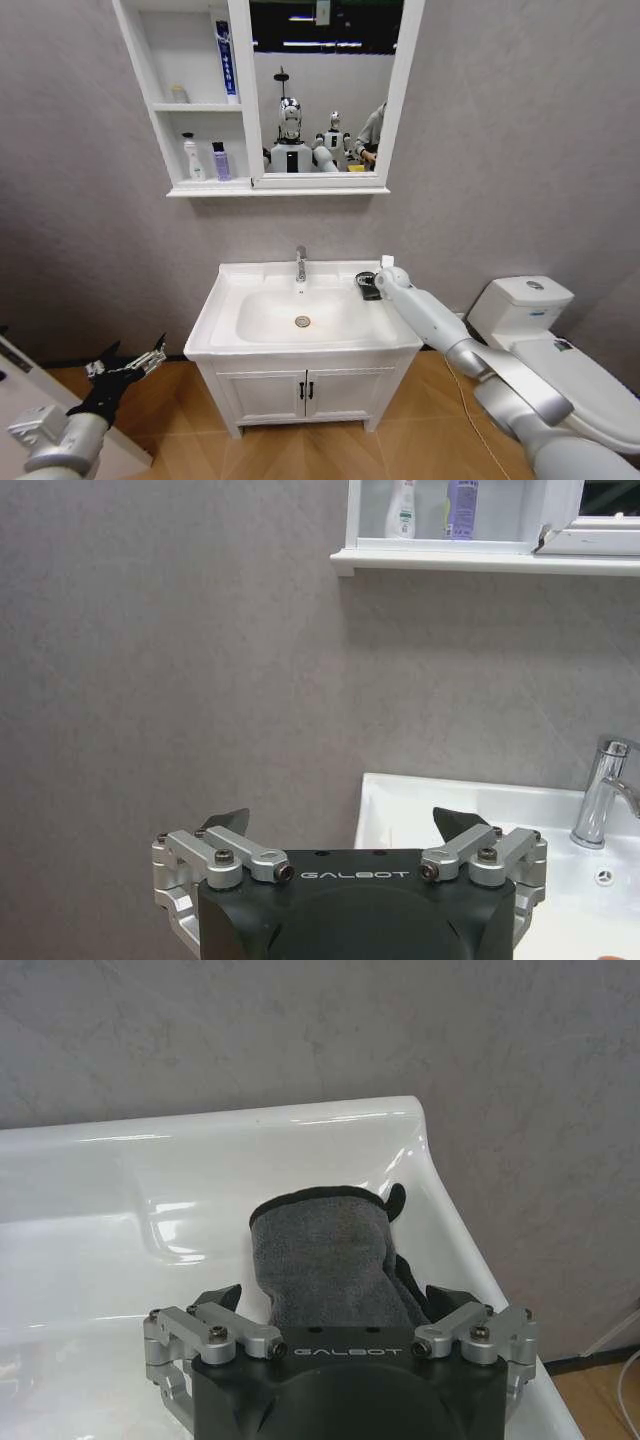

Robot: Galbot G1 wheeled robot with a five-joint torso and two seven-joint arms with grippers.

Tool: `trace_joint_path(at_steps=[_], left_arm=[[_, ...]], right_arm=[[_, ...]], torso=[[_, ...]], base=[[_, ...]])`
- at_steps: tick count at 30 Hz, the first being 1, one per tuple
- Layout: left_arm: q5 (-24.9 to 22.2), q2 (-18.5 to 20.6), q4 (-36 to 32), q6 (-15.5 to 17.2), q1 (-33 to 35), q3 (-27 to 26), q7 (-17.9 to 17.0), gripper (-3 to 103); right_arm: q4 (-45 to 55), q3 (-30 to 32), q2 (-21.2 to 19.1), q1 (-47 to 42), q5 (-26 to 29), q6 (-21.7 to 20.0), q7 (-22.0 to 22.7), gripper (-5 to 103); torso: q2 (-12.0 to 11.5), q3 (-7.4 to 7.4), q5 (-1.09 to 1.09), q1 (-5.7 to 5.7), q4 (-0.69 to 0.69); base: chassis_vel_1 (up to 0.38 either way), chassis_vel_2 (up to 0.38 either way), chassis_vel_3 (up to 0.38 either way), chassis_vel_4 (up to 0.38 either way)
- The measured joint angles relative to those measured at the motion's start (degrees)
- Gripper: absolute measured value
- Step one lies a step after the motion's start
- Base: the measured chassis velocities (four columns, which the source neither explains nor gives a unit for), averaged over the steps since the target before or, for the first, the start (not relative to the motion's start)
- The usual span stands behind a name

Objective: Move facial cleanser and shampoo from washbasin to cabinet, then wipe washbasin with towel.

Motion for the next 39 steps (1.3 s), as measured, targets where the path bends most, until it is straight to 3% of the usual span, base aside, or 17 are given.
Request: trace_joint_path(at_steps=[2, 5, 7, 8, 19, 20, 23, 26, 29, 34, 39], left_arm=[[0.0, 0.0, 0.0, 0.0, 0.0, 0.0, 0.0, 100], [0.0, 0.0, 0.0, 0.0, 0.0, 0.0, 0.0, 100], [0.0, 0.0, 0.0, 0.0, 0.0, 0.0, 0.0, 100], [0.0, 0.0, 0.0, 0.0, 0.0, 0.0, 0.0, 100], [0.0, 0.0, 0.0, 0.0, 0.0, 0.0, 0.0, 100], [0.0, 0.0, 0.0, 0.0, 0.0, 0.0, 0.0, 100], [0.0, 0.0, 0.0, 0.0, 0.0, 0.0, 0.0, 100], [0.0, 0.0, 0.0, 0.0, 0.0, 0.0, 0.0, 100], [0.0, 0.0, 0.0, 0.0, 0.0, 0.0, 0.0, 100], [0.0, 0.0, 0.0, 0.0, 0.0, 0.0, 0.0, 100], [0.0, 0.0, 0.0, 0.0, 0.0, 0.0, 0.0, 100]], right_arm=[[-0.3, 0.0, 0.1, -0.1, -0.4, 0.4, -0.2, 101], [-0.4, 0.3, -0.2, -0.8, -0.7, 0.7, -0.5, 91], [0.1, 0.4, -1.2, -1.3, -0.7, 0.9, -0.5, 80], [0.1, 0.4, -1.2, -1.3, -0.7, 0.9, -0.5, 80], [0.0, 0.7, -1.9, -1.0, -0.4, 0.9, -1.3, 37], [0.0, 0.7, -1.9, -1.0, -0.4, 0.9, -1.3, 37], [0.9, 0.5, -2.2, -1.0, 0.2, 0.7, -1.2, 21], [1.3, 0.5, -2.4, -1.0, 0.5, 0.6, -1.1, 16], [3.0, 0.1, -3.2, -0.7, 1.7, -0.2, -0.4, 3], [7.3, -1.0, -4.9, -0.3, 4.4, -1.2, 0.6, 2], [17.1, -4.4, -6.4, 0.7, 11.1, -2.2, 4.7, 2]], torso=[[0.0, 0.00, -0.01, 0.00, -0.01], [0.0, 0.00, 0.01, 0.00, 0.00], [0.0, 0.00, 0.01, 0.00, -0.01], [0.0, 0.00, 0.01, 0.00, -0.01], [0.0, 0.00, 0.00, 0.00, -0.01], [0.0, 0.00, 0.00, 0.00, -0.01], [0.0, 0.00, 0.00, 0.00, -0.01], [0.0, 0.00, 0.00, 0.00, -0.02], [0.0, 0.00, 0.01, 0.00, -0.02], [0.0, 0.00, 0.00, 0.00, -0.02], [0.0, 0.00, -0.01, 0.00, 0.00]], base=[[0.000, 0.000, 0.000, 0.000], [0.000, 0.000, 0.000, 0.000], [0.000, 0.000, 0.000, 0.000], [0.000, 0.000, 0.000, 0.000], [0.000, 0.000, 0.000, 0.000], [0.000, 0.000, 0.000, 0.000], [0.000, 0.000, 0.000, 0.000], [0.000, 0.000, 0.000, 0.000], [0.000, 0.000, 0.000, 0.000], [0.000, 0.000, 0.000, 0.000], [0.000, 0.000, 0.000, 0.000]])
